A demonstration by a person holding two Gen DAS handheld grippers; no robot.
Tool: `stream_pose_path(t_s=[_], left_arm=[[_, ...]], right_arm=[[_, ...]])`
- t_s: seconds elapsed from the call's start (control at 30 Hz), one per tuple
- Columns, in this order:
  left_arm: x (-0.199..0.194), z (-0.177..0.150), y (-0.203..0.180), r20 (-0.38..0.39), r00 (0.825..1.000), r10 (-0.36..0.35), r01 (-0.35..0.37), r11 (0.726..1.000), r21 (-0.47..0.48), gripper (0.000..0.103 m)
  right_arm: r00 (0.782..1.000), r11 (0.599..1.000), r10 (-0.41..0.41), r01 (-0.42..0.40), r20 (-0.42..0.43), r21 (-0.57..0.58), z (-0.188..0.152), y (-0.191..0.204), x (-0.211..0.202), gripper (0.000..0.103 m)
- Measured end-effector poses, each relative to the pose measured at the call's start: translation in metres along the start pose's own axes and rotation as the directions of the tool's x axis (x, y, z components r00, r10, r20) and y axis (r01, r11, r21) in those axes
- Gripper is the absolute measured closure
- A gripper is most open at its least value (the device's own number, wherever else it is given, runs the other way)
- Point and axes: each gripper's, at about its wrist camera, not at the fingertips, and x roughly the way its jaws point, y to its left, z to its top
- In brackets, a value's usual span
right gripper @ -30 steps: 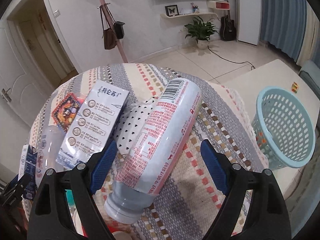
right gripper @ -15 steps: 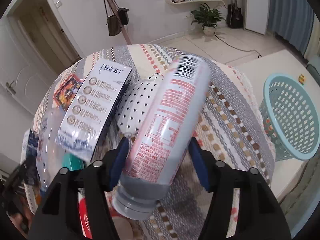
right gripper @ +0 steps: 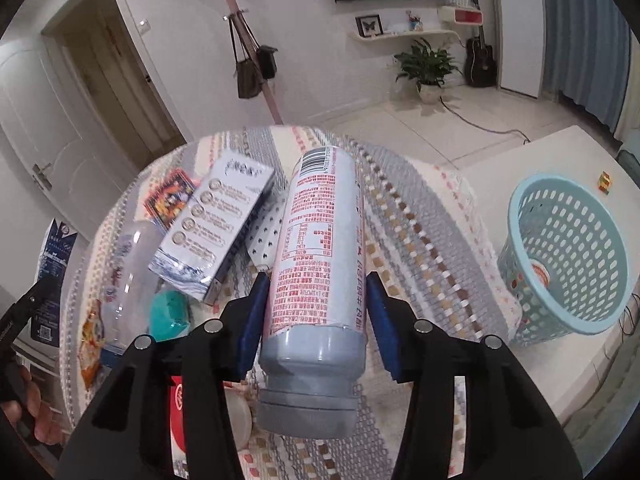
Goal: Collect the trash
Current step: 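Grasp the white milk carton with the left tool while the right tool grasps the pink spray can, then carry carton and spray can over the blue basket and release both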
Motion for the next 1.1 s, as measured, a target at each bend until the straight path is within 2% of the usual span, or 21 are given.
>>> stream_pose_path(t_s=[0.17,0.33,0.47,0.63,0.77,0.93,1.03,1.1], left_arm=[[-0.008,0.006,-0.033,0.027,0.998,-0.065,0.064,0.997,0.030,0.047],[-0.015,0.014,-0.079,0.051,0.987,-0.151,0.148,0.987,0.065,0.047],[-0.006,0.020,-0.123,0.044,0.983,-0.177,0.172,0.979,0.106,0.047],[0.024,0.016,-0.187,-0.014,0.969,-0.246,0.246,0.960,0.135,0.047],[0.052,0.009,-0.242,-0.068,0.959,-0.275,0.283,0.943,0.177,0.047],[0.087,-0.003,-0.291,-0.136,0.940,-0.312,0.334,0.920,0.205,0.047],[0.106,-0.011,-0.318,-0.179,0.924,-0.338,0.373,0.902,0.220,0.047],[0.125,-0.020,-0.339,-0.228,0.904,-0.362,0.409,0.887,0.214,0.047]], right_arm=[[0.998,0.999,0.036,-0.037,0.048,0.005,0.007,-0.009,-0.018,0.058],[0.991,1.000,0.017,-0.019,0.130,0.012,0.015,-0.024,-0.045,0.058],[0.982,0.999,-0.026,0.020,0.186,0.037,0.024,-0.047,-0.063,0.058],[0.969,0.992,-0.117,0.102,0.220,0.080,0.029,-0.089,-0.072,0.058],[0.958,0.976,-0.187,0.156,0.216,0.154,0.031,-0.137,-0.070,0.058],[0.948,0.945,-0.264,0.216,0.179,0.247,0.025,-0.193,-0.057,0.058],[0.949,0.928,-0.288,0.243,0.130,0.283,0.020,-0.221,-0.040,0.058],[0.950,0.917,-0.299,0.258,0.093,0.305,0.014,-0.237,-0.028,0.058]])
